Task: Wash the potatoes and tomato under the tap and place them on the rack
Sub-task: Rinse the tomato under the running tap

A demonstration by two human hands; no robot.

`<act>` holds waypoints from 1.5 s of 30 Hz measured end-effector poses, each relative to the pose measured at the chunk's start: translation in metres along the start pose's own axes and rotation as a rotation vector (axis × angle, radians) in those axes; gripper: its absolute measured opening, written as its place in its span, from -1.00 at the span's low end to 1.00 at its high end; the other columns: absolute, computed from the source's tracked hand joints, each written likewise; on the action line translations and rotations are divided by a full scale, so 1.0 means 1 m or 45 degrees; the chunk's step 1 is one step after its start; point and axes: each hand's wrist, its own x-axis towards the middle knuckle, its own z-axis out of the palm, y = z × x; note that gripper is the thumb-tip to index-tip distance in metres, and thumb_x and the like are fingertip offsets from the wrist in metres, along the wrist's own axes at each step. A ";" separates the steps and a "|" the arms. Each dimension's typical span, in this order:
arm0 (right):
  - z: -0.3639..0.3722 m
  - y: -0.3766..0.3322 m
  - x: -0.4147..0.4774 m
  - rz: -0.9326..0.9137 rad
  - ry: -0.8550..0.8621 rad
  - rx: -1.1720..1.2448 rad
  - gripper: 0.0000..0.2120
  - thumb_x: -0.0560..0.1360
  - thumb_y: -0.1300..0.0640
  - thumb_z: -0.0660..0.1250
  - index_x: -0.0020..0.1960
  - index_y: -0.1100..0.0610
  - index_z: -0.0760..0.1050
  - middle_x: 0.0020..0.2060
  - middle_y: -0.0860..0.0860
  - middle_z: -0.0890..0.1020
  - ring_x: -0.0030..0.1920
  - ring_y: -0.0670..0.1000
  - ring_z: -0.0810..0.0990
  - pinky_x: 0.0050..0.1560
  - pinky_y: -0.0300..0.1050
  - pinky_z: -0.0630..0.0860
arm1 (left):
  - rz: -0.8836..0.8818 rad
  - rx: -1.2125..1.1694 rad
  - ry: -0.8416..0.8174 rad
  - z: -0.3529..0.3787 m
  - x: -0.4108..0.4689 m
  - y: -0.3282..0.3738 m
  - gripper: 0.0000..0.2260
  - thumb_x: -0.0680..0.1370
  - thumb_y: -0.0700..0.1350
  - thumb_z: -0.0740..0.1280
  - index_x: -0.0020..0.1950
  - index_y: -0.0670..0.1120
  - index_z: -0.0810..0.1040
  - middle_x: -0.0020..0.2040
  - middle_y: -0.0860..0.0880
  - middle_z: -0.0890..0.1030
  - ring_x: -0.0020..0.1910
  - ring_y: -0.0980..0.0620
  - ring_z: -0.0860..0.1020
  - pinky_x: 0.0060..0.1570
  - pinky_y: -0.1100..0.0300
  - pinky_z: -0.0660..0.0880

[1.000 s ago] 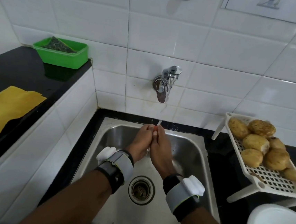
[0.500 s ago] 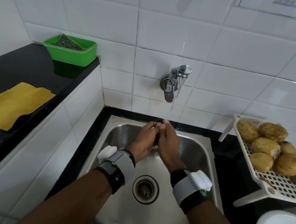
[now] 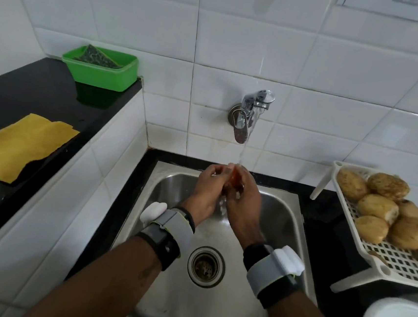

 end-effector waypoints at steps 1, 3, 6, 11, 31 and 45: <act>-0.001 -0.002 0.002 -0.015 -0.025 0.005 -0.58 0.55 0.30 0.28 0.38 0.08 0.41 0.26 -0.05 0.54 0.23 -0.14 0.50 0.27 -0.25 0.45 | -0.001 0.048 -0.018 0.001 -0.001 0.001 -0.78 0.57 -0.02 0.35 0.16 -0.09 0.56 0.06 -0.10 0.64 0.06 -0.04 0.60 0.02 0.13 0.57; -0.006 -0.004 0.007 -0.048 -0.140 0.049 -0.65 0.50 0.30 0.30 0.25 0.05 0.43 0.08 -0.06 0.60 0.07 -0.18 0.56 0.09 -0.30 0.49 | -0.006 0.049 -0.081 0.001 -0.003 0.003 -0.79 0.59 -0.04 0.32 0.16 -0.11 0.57 0.05 -0.10 0.62 0.03 -0.01 0.58 -0.04 0.17 0.53; -0.015 -0.007 0.018 -0.016 -0.303 0.032 -0.62 0.45 0.29 0.39 0.17 0.00 0.41 -0.02 -0.08 0.60 0.01 -0.12 0.59 0.05 -0.20 0.55 | -0.007 0.037 -0.131 -0.002 -0.003 0.002 -0.76 0.63 -0.05 0.24 0.26 -0.10 0.47 0.14 -0.11 0.54 0.06 0.01 0.53 -0.01 0.16 0.53; -0.014 -0.006 0.021 -0.120 -0.192 -0.315 -0.72 0.48 0.27 0.38 0.18 0.19 0.50 0.00 0.04 0.64 0.02 0.00 0.61 0.06 -0.20 0.51 | 0.311 0.676 -0.009 -0.002 0.001 -0.004 -0.78 0.60 0.08 0.28 0.15 -0.01 0.50 0.01 0.07 0.57 0.02 0.13 0.54 -0.04 0.26 0.51; -0.019 -0.006 0.017 -0.037 -0.317 -0.197 -0.77 0.45 0.31 0.36 0.09 0.15 0.54 -0.11 0.01 0.65 -0.11 -0.03 0.62 -0.12 -0.24 0.53 | 0.177 0.924 -0.142 -0.004 -0.005 0.005 -0.63 0.60 0.25 0.13 0.08 -0.02 0.48 -0.04 -0.06 0.63 -0.18 -0.02 0.63 -0.27 0.12 0.58; -0.023 -0.012 0.018 -0.017 -0.264 -0.112 -0.52 0.45 0.17 0.47 0.32 0.13 0.44 0.06 -0.04 0.61 0.02 -0.09 0.60 0.05 -0.31 0.53 | 0.245 0.823 -0.078 -0.012 -0.004 0.017 -0.73 0.67 0.06 0.12 0.20 -0.06 0.46 0.07 -0.07 0.56 -0.13 0.07 0.56 -0.36 0.26 0.49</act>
